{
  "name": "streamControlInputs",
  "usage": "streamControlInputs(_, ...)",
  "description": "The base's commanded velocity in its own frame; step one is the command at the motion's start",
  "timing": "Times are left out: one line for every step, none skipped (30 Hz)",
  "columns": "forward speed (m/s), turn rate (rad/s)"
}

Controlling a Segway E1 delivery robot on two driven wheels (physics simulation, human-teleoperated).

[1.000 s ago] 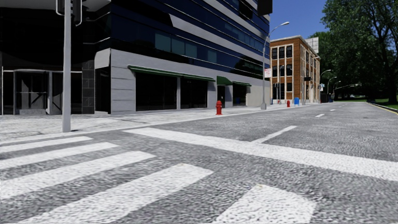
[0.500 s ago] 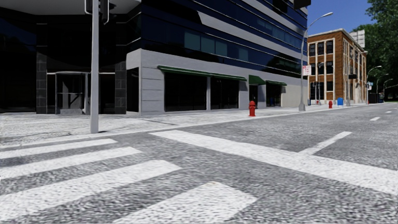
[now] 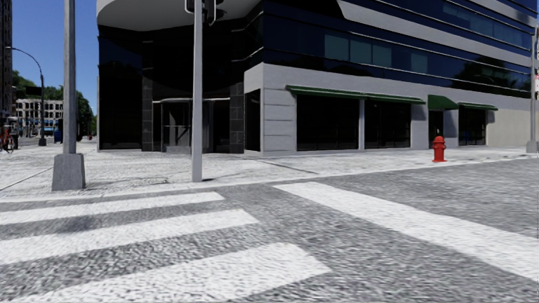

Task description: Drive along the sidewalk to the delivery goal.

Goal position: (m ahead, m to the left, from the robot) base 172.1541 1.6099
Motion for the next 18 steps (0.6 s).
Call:
streamControlInputs(1.42,0.66)
streamControlInputs(1.42,0.66)
streamControlInputs(1.42,0.66)
streamControlInputs(1.41,0.66)
streamControlInputs(1.41,0.66)
streamControlInputs(1.41,0.66)
streamControlInputs(1.41,0.66)
streamControlInputs(1.41,0.66)
streamControlInputs(1.41,0.66)
streamControlInputs(1.41,0.66)
streamControlInputs(1.41,0.66)
streamControlInputs(1.41,0.66)
streamControlInputs(1.41,0.66)
streamControlInputs(1.41,0.66)
streamControlInputs(1.41,0.66)
streamControlInputs(1.41,0.66)
streamControlInputs(1.41,0.66)
streamControlInputs(1.41,0.66)
